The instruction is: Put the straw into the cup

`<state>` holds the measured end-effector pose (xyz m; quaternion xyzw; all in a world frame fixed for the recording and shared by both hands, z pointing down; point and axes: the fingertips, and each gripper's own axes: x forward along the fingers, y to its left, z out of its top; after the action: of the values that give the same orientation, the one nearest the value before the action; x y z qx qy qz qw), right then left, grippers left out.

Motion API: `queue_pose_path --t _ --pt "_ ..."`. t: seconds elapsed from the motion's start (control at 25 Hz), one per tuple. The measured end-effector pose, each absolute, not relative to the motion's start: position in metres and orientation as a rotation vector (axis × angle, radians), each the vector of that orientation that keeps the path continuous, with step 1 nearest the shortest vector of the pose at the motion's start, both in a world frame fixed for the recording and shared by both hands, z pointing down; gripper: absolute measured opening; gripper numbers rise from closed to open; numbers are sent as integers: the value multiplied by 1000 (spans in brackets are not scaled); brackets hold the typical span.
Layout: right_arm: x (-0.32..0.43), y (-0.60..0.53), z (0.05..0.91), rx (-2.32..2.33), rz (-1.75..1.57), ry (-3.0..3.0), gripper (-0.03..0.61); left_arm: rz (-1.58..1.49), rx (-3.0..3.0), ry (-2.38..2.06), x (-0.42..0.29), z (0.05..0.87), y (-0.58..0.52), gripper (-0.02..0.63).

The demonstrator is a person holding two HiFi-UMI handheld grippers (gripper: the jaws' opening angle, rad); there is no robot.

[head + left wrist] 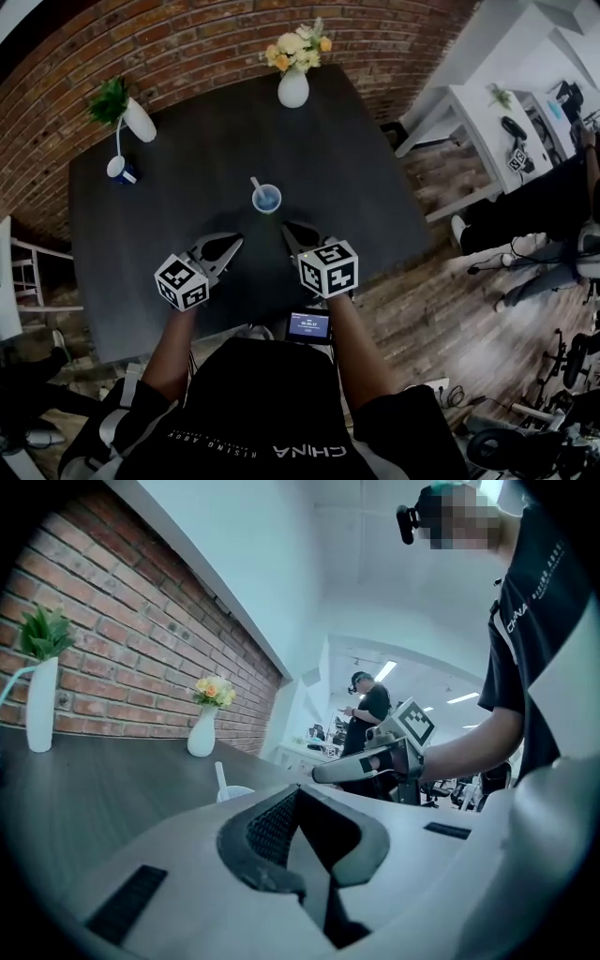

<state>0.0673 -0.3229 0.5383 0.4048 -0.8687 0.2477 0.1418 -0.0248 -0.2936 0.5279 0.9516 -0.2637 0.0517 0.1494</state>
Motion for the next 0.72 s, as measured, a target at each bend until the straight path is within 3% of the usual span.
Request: queue_pose_path --t 0.28,0.72 --pt "60 -278 541 1180 693 -2487 5 202 2735 -701 -29 537 -254 3" --pt "109 -211 531 1145 634 -2524 5 180 2726 -802 21 528 -191 3"
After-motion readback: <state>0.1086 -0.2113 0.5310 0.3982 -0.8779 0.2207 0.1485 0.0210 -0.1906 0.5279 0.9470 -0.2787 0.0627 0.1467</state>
